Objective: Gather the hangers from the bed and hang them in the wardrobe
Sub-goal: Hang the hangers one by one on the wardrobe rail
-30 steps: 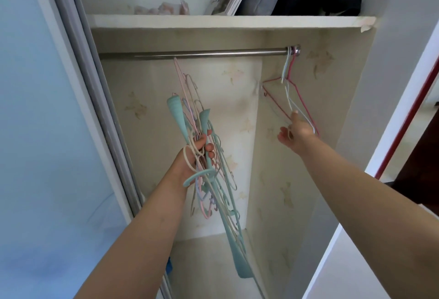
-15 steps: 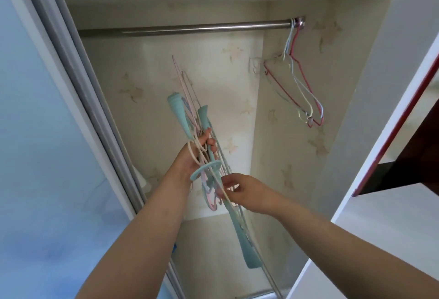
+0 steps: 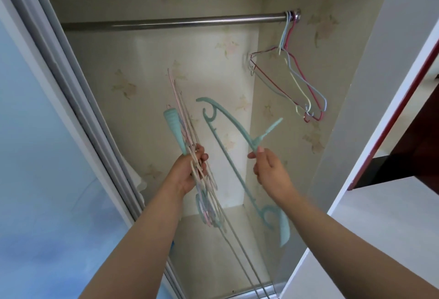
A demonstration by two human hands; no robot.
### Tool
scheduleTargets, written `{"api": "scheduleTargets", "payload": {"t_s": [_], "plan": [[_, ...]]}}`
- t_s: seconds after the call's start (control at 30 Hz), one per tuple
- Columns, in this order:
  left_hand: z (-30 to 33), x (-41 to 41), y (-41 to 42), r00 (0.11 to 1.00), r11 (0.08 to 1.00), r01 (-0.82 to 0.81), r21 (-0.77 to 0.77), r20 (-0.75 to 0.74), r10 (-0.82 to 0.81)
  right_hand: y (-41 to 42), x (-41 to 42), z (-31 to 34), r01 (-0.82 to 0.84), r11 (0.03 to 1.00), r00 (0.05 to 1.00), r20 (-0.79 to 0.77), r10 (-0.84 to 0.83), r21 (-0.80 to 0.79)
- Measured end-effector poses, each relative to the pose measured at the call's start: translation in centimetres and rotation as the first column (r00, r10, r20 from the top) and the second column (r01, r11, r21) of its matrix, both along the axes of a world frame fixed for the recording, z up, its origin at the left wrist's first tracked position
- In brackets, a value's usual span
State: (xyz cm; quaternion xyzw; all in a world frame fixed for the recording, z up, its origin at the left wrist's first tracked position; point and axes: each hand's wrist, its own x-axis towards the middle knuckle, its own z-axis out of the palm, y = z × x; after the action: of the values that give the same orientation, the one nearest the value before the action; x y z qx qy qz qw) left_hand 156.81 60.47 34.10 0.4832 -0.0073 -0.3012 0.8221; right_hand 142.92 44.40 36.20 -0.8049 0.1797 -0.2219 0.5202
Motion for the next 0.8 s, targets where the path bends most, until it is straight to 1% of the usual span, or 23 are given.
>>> {"api": "scheduleTargets", "payload": {"t_s": [0.07, 0.1, 0.17, 0.23, 0.33, 0.4, 0.47, 0.53, 0.63, 0.7, 0.8], "plan": [[-0.3, -0.1, 0.0, 0.998, 0.998, -0.058, 0.03, 0.005, 0.058, -1.2, 0.3, 0.0, 0.008, 1.0, 0.999, -0.04, -0.007, 0.017], [-0.3, -0.3, 0.0, 0.996, 0.996, -0.083, 0.029, 0.011, 0.083, -1.5, 0.4, -0.2, -0.001, 1.0, 0.998, -0.067, 0.0, -0.006], [-0.3, -0.8, -0.2, 0.993, 0.993, -0.122, 0.001, 0.007, 0.122, -1.3, 0.5, -1.0, -0.037, 0.994, 0.992, -0.123, 0.024, -0.104], [-0.3, -1.4, -0.5, 0.992, 0.991, -0.122, -0.052, -0.015, 0.122, -0.5, 0.5, -1.9, -0.086, 0.973, 0.982, -0.182, 0.046, -0.215], [-0.5, -2.0, -0.9, 0.995, 0.987, -0.101, -0.128, -0.027, 0.098, 1.0, 1.0, -3.6, -0.151, 0.945, 0.955, -0.288, 0.064, -0.289], [-0.9, -2.4, -0.9, 0.995, 0.981, -0.1, -0.169, -0.011, 0.099, 1.8, 1.2, -4.5, -0.171, 0.928, 0.928, -0.369, 0.04, -0.33], [-0.6, -3.1, -1.1, 0.997, 0.978, -0.075, -0.196, 0.007, 0.078, 2.4, 1.3, -4.8, -0.213, 0.881, 0.879, -0.477, -0.015, -0.421], [-0.1, -3.7, -1.4, 0.995, 0.988, -0.091, -0.127, 0.036, 0.096, 2.3, 1.4, -5.1, -0.278, 0.825, 0.844, -0.535, -0.035, -0.492], [0.1, -3.8, -1.6, 0.982, 0.985, -0.17, 0.014, 0.082, 0.168, 1.0, 1.4, -5.3, -0.382, 0.8, 0.811, -0.583, 0.051, -0.462], [-0.3, -3.7, -1.6, 0.978, 0.982, -0.178, 0.064, 0.117, 0.17, 0.1, 1.0, -5.1, -0.431, 0.775, 0.798, -0.596, 0.089, -0.462], [-0.8, -3.8, -1.8, 0.959, 0.962, -0.243, 0.126, 0.183, 0.218, -0.6, 0.6, -4.5, -0.466, 0.73, 0.79, -0.606, 0.089, -0.5]]}}
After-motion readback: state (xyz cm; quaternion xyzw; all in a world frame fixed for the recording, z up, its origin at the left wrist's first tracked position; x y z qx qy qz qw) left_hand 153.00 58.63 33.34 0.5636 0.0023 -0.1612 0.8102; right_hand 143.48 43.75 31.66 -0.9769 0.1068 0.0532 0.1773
